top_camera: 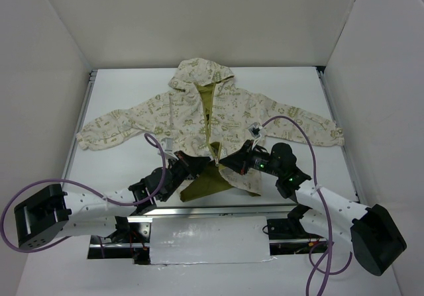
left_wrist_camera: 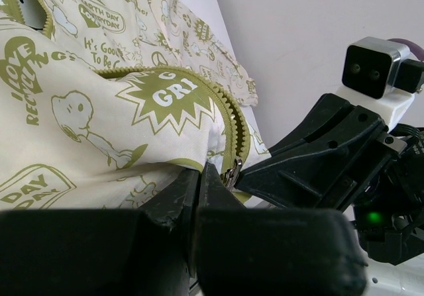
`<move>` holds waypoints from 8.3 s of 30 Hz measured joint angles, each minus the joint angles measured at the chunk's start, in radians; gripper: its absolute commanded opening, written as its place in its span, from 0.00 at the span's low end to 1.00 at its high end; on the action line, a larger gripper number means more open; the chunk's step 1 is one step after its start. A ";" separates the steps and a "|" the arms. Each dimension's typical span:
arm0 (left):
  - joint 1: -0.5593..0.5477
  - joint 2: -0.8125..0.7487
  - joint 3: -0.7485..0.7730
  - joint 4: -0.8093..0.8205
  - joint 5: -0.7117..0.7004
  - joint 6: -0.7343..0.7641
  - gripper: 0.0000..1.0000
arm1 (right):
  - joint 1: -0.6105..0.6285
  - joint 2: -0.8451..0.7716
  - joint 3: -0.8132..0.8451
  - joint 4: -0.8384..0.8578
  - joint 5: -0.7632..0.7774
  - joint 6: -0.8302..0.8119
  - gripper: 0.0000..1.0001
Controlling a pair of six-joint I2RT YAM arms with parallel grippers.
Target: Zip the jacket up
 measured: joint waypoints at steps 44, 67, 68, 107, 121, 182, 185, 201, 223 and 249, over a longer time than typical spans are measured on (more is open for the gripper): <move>0.004 -0.001 -0.029 0.056 0.157 0.271 0.00 | -0.023 0.009 0.104 -0.198 -0.070 -0.139 0.00; 0.010 -0.106 0.013 -0.147 0.303 0.506 0.00 | -0.023 0.069 0.162 -0.252 -0.144 -0.148 0.00; 0.010 -0.098 0.025 -0.153 0.311 0.513 0.00 | -0.023 0.066 0.161 -0.251 -0.129 -0.134 0.00; 0.019 -0.121 0.070 -0.259 0.322 0.529 0.00 | -0.031 0.039 0.157 -0.240 -0.068 0.203 0.00; 0.018 -0.019 0.090 -0.370 0.362 0.470 0.00 | -0.011 0.130 0.143 -0.264 0.016 0.208 0.12; 0.017 0.036 0.043 -0.328 0.583 0.300 0.00 | 0.444 -0.037 -0.265 0.086 0.374 0.625 0.56; 0.018 0.057 0.043 -0.312 0.591 0.287 0.00 | 0.444 -0.069 -0.265 0.084 0.386 0.631 0.52; 0.019 0.064 0.043 -0.305 0.589 0.284 0.00 | 0.445 -0.161 -0.265 -0.009 0.429 0.657 0.57; 0.019 0.047 0.056 -0.300 0.529 0.254 0.00 | 0.398 -0.020 -0.265 0.069 0.367 0.649 0.61; 0.019 0.047 0.056 -0.278 0.524 0.235 0.00 | 0.320 -0.106 -0.266 0.031 0.364 0.597 0.42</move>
